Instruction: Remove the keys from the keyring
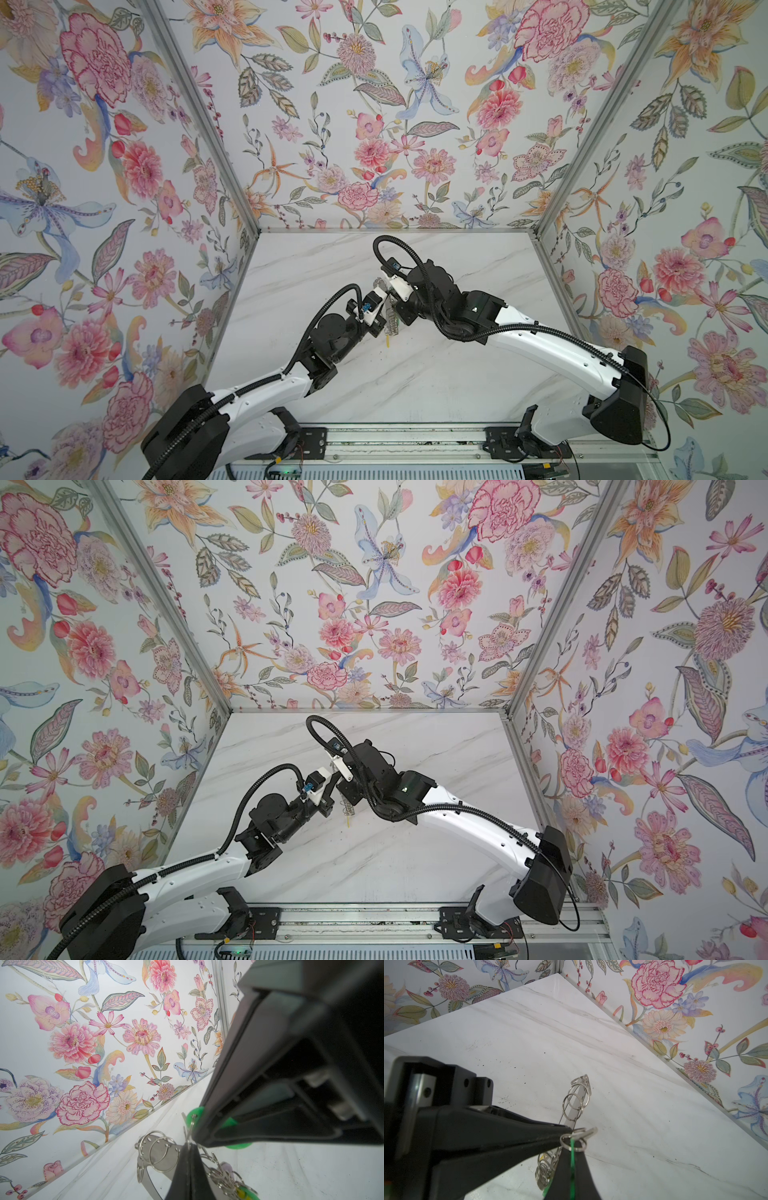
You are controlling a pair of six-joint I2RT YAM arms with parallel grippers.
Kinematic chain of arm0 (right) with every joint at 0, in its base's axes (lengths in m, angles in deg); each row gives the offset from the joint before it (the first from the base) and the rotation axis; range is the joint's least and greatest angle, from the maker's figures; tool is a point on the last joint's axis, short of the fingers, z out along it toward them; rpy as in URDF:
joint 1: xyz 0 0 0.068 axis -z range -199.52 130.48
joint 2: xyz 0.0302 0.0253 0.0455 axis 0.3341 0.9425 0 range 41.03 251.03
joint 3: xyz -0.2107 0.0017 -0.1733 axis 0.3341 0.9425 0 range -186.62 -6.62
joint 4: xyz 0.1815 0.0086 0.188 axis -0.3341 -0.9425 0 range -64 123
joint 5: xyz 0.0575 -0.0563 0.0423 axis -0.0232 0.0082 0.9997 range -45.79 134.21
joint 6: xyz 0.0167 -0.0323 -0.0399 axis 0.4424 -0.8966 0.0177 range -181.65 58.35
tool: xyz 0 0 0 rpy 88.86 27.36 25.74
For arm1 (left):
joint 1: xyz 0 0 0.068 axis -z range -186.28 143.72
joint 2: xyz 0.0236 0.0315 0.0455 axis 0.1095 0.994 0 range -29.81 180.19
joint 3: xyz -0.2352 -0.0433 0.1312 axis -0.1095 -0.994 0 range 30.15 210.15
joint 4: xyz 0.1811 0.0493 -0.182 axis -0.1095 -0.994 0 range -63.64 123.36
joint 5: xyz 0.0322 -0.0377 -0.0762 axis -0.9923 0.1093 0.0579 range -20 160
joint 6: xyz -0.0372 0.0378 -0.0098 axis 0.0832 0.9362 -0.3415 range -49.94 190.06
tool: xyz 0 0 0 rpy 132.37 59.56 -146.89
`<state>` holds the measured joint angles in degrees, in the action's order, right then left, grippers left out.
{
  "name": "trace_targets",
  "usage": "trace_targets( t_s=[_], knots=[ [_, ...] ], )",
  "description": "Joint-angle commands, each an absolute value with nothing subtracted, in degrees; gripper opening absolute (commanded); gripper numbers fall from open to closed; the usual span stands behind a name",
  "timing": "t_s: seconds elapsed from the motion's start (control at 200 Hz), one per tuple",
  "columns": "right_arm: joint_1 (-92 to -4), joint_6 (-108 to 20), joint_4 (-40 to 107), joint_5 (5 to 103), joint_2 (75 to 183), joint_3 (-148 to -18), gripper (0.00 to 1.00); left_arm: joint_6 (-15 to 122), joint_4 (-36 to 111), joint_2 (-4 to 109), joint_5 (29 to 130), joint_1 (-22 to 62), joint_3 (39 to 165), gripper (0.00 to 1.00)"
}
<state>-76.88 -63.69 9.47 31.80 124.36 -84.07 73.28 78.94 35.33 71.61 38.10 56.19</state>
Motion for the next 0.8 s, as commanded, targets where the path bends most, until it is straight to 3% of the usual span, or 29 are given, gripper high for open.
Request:
trace_targets(
  t_s=[0.0,0.791],
  knots=[
    [-75.91,-61.89,11.71,32.67,121.40,-82.80,0.00,73.41,78.60,33.67,69.82,38.47,56.70,0.00],
    [-70.95,-59.23,14.27,35.84,119.10,-76.07,0.00,71.56,82.04,26.57,67.95,38.45,53.08,0.00]
  ],
)
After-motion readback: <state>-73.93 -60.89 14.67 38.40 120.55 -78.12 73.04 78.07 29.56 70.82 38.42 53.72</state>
